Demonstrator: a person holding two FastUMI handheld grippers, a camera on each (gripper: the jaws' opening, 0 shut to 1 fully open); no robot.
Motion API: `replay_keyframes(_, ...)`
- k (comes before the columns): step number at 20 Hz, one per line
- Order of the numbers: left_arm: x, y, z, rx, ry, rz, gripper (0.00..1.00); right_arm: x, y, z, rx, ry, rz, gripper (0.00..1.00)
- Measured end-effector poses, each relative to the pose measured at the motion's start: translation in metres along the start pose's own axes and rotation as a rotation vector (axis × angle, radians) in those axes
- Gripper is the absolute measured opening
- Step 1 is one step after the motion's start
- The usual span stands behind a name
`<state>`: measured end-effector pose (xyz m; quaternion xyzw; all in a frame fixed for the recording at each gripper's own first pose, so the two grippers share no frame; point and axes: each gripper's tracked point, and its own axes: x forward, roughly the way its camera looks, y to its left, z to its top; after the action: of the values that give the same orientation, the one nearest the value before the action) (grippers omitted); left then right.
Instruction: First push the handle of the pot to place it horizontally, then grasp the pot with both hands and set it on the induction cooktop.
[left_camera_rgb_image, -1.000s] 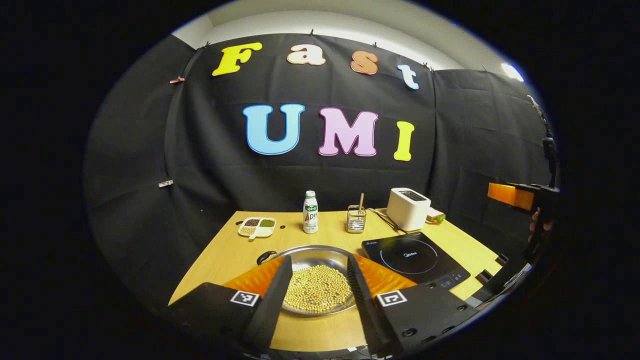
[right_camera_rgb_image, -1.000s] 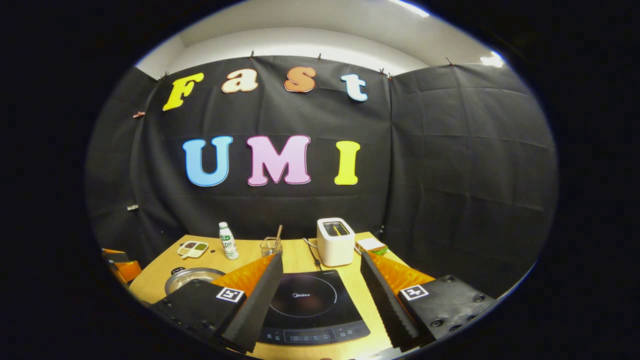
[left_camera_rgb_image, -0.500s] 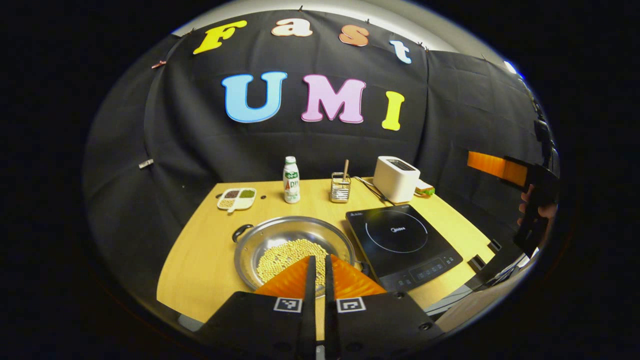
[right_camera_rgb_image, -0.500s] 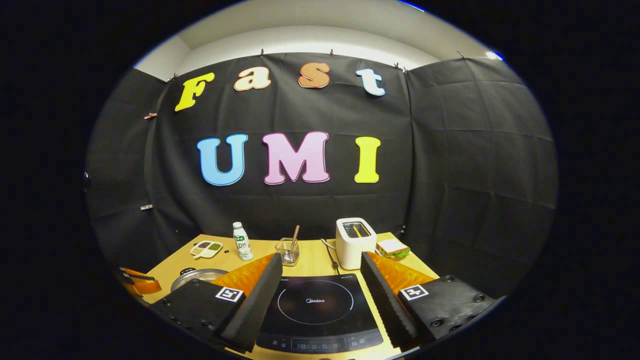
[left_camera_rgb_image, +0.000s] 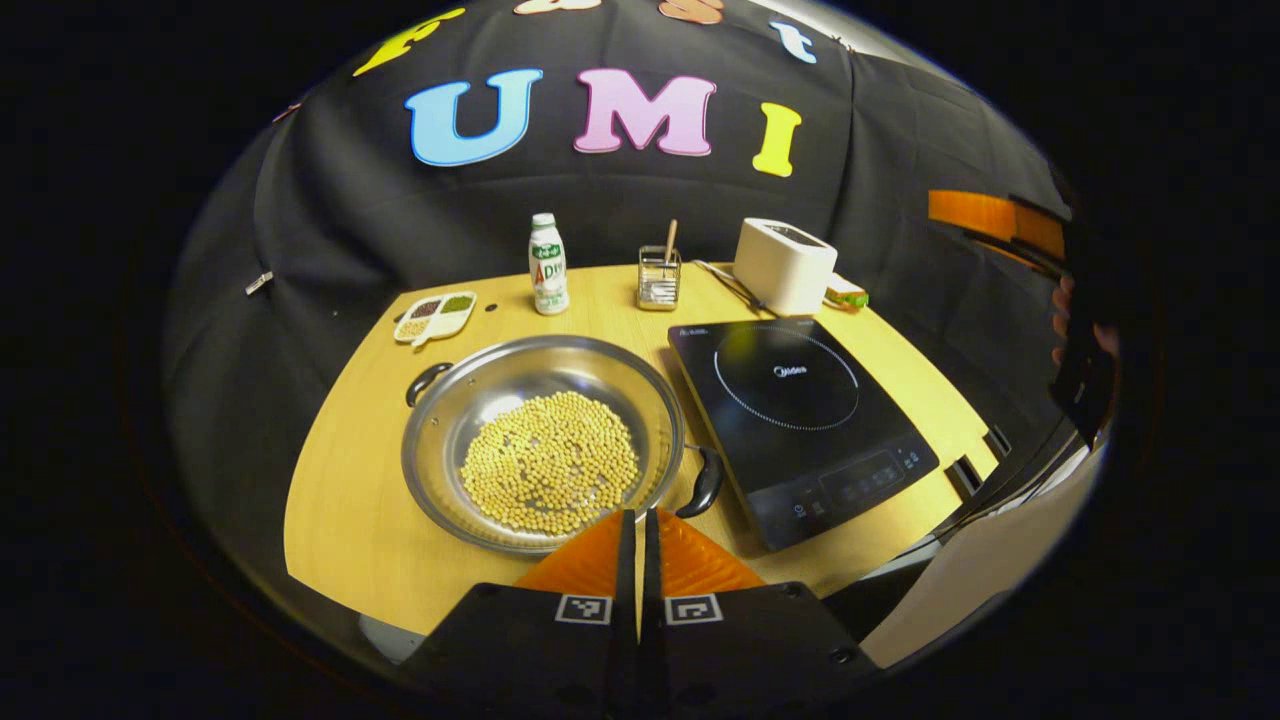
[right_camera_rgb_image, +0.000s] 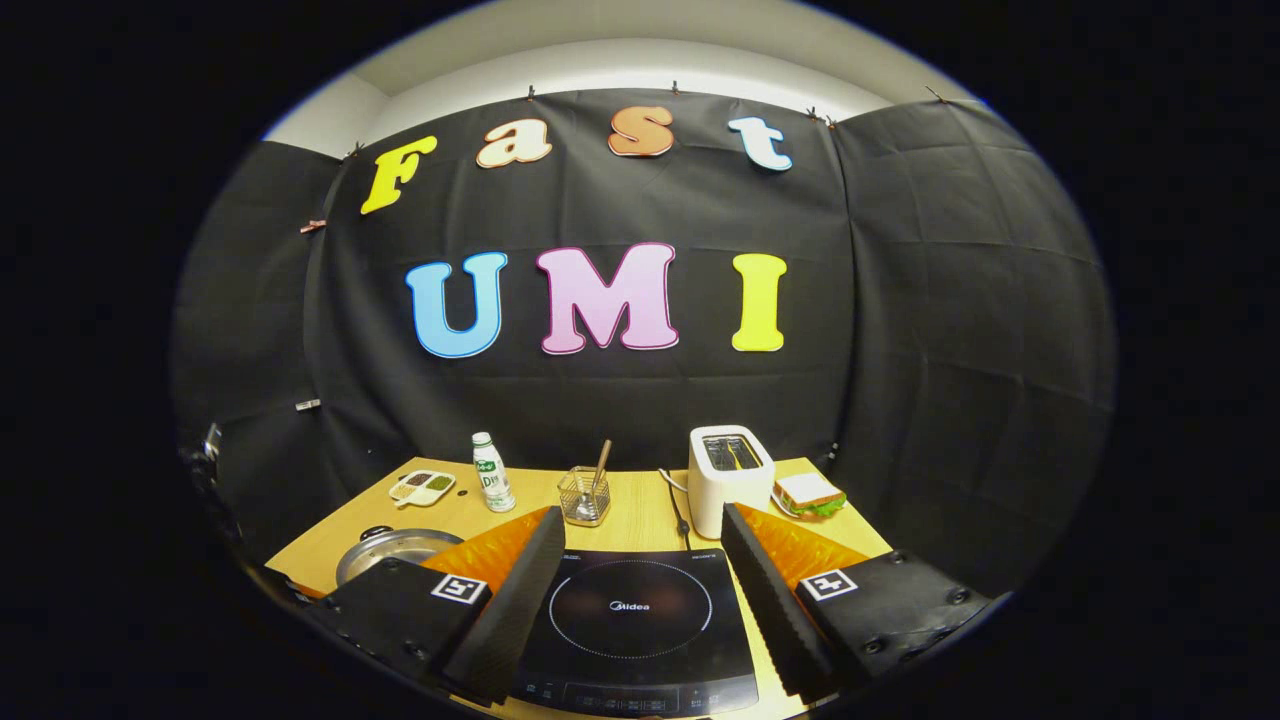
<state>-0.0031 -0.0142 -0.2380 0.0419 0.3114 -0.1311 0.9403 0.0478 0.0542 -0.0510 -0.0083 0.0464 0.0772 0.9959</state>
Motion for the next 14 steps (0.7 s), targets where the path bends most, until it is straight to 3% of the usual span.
replay_keyframes(6,0.038,-0.026,-0.027,0.022,0.114,-0.067,0.05,0.015,-0.016,0.001,0.038,0.013,-0.006,0.97)
replay_keyframes(14,0.072,-0.031,-0.048,0.105,0.251,-0.059,0.05,0.017,-0.04,-0.004,0.046,0.026,-0.032,0.96)
